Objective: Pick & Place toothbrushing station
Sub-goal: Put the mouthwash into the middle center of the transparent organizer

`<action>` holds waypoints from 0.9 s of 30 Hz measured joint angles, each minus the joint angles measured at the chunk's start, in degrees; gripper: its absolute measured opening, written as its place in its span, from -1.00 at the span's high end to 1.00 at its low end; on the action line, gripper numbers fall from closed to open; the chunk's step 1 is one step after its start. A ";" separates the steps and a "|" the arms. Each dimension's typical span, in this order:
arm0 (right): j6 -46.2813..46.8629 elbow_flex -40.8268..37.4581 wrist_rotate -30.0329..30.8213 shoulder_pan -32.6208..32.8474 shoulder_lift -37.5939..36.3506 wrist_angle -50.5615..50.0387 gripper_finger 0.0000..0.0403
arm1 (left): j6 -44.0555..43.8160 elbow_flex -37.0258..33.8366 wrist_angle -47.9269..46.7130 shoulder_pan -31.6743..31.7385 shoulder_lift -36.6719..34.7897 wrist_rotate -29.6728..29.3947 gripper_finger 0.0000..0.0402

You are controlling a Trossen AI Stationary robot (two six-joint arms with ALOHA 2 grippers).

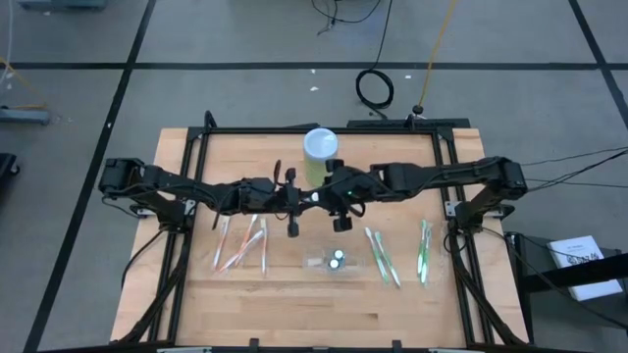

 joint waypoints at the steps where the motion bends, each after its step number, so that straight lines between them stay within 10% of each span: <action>1: -0.37 0.00 -0.02 0.02 0.01 0.00 0.28 | -0.10 0.00 -0.23 0.00 0.00 0.09 1.00; 27: -2.21 0.00 -0.52 0.02 0.01 2.06 0.45 | -2.86 0.04 -2.49 0.00 -0.02 0.49 1.00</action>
